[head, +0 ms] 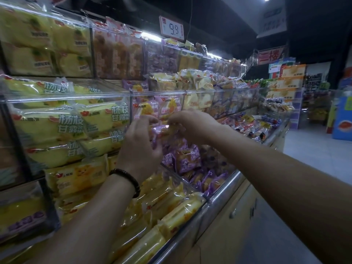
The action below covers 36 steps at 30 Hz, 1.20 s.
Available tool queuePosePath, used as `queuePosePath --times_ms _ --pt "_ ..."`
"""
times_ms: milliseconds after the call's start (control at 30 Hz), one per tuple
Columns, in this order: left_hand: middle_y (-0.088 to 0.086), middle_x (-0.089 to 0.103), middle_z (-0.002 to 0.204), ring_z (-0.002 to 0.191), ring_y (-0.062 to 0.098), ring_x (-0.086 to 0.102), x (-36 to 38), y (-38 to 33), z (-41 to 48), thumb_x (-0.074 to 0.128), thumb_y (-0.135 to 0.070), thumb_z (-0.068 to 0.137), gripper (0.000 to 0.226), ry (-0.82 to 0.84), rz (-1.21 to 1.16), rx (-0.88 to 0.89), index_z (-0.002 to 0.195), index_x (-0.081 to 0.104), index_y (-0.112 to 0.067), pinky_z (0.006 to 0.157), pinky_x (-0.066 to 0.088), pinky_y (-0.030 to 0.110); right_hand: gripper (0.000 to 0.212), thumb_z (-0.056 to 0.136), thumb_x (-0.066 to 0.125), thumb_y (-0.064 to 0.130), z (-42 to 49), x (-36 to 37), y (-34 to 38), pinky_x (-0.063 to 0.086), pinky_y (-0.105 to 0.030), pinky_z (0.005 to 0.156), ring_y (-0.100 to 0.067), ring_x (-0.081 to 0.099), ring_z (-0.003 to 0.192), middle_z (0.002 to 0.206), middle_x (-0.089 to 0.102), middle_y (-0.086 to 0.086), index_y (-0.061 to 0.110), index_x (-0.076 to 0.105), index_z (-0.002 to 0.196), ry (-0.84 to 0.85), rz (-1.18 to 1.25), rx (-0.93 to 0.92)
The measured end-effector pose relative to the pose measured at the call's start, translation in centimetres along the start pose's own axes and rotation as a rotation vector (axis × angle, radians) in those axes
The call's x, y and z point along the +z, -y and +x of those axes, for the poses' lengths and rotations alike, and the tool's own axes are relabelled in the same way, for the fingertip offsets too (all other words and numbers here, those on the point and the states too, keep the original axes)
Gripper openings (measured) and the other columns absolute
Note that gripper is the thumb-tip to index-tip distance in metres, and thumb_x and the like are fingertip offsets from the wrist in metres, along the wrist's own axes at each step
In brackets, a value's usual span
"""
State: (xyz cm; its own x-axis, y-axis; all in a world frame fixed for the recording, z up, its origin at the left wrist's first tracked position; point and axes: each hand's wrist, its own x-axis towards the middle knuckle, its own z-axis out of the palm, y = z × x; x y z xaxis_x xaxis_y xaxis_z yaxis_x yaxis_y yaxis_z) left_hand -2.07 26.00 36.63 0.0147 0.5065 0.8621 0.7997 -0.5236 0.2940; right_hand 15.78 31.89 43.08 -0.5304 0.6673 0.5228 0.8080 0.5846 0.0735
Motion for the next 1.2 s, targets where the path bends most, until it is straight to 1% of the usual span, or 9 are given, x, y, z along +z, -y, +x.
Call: queuePosePath --times_ms 200,433,500,600,700,833,967,1100,1200 --pt "-0.002 0.057 0.115 0.11 0.025 0.051 -0.1 0.6 -0.2 0.068 -0.021 0.089 0.031 0.061 0.213 -0.116 0.118 0.058 -0.025 0.089 0.049 0.038 0.037 0.093 0.065 0.003 -0.1 2.6 -2.5 0.04 -0.029 0.053 -0.023 0.06 0.089 0.111 0.064 -0.001 0.034 0.057 0.111 0.116 -0.054 0.154" --pt "-0.003 0.064 0.119 0.111 0.026 0.061 0.9 1.6 -0.6 0.065 -0.025 0.091 0.042 0.359 0.233 -0.16 0.132 0.057 -0.033 0.096 0.056 0.046 0.031 0.09 0.078 0.015 0.6 6.9 -0.2 0.056 -0.034 0.084 -0.02 0.064 0.096 0.109 0.06 0.004 0.031 0.073 0.116 0.269 0.091 0.061" --pt "-0.008 0.066 0.117 0.109 0.024 0.062 1.0 1.8 -0.8 0.063 -0.033 0.092 0.037 0.439 0.28 -0.161 0.128 0.062 -0.039 0.097 0.055 0.047 0.013 0.09 0.077 0.015 1.4 8.2 0.7 0.052 -0.033 0.08 -0.02 0.062 0.088 0.098 0.058 0.003 0.025 0.072 0.097 0.225 0.119 0.044" --pt "-0.012 0.065 0.125 0.118 0.025 0.057 1.2 1.6 -0.9 0.054 -0.04 0.098 0.03 0.557 0.404 -0.151 0.125 0.068 -0.041 0.108 0.044 0.052 0.033 0.09 0.073 0.009 2.0 10.0 0.8 0.041 -0.029 0.074 -0.016 0.057 0.074 0.074 0.053 0.01 0.03 0.055 0.072 0.202 0.119 0.036" --pt "-0.012 0.057 0.134 0.134 0.033 0.041 1.6 1.0 -1.0 0.035 -0.055 0.104 0.041 0.729 0.487 -0.214 0.119 0.07 -0.039 0.115 0.027 0.059 0.007 0.09 0.073 0.022 1.6 11.7 0.8 0.042 -0.036 0.086 -0.023 0.063 0.097 0.089 0.064 0.003 0.029 0.072 0.092 0.217 0.058 0.062" --pt "-0.014 0.048 0.143 0.146 0.036 0.028 1.9 0.8 -1.1 0.023 -0.065 0.103 0.051 0.834 0.542 -0.241 0.122 0.063 -0.041 0.115 0.016 0.065 0.02 0.094 0.067 0.033 0.4 12.0 0.2 0.038 -0.043 0.098 -0.025 0.06 0.108 0.095 0.064 0.008 0.04 0.07 0.112 0.256 0.02 0.094" --pt "-0.01 0.048 0.141 0.147 0.037 0.028 2.2 1.3 -1.2 0.023 -0.057 0.107 0.046 0.824 0.475 -0.241 0.125 0.06 -0.037 0.116 0.017 0.067 0.068 0.082 0.083 0.019 -0.4 11.0 -0.9 0.057 -0.042 0.097 -0.02 0.066 0.119 0.132 0.07 0.007 0.038 0.057 0.142 0.182 0.239 0.14" --pt "-0.009 0.051 0.133 0.142 0.034 0.039 2.3 2.3 -1.2 0.02 -0.054 0.099 0.048 0.824 0.38 -0.273 0.119 0.061 -0.039 0.116 0.026 0.064 0.05 0.086 0.082 0.013 -1.1 8.5 -2.4 0.058 -0.042 0.095 -0.019 0.067 0.117 0.126 0.072 0.005 0.034 0.07 0.129 0.118 0.249 0.261" --pt "-0.006 0.052 0.134 0.134 0.027 0.048 1.9 2.0 -1.2 0.03 -0.042 0.106 0.038 0.832 0.332 -0.26 0.124 0.063 -0.035 0.114 0.035 0.052 0.063 0.091 0.071 0.001 -1.7 8.4 -1.3 0.062 -0.037 0.085 -0.024 0.07 0.104 0.119 0.066 0.001 0.039 0.062 0.14 0.245 0.27 0.253"
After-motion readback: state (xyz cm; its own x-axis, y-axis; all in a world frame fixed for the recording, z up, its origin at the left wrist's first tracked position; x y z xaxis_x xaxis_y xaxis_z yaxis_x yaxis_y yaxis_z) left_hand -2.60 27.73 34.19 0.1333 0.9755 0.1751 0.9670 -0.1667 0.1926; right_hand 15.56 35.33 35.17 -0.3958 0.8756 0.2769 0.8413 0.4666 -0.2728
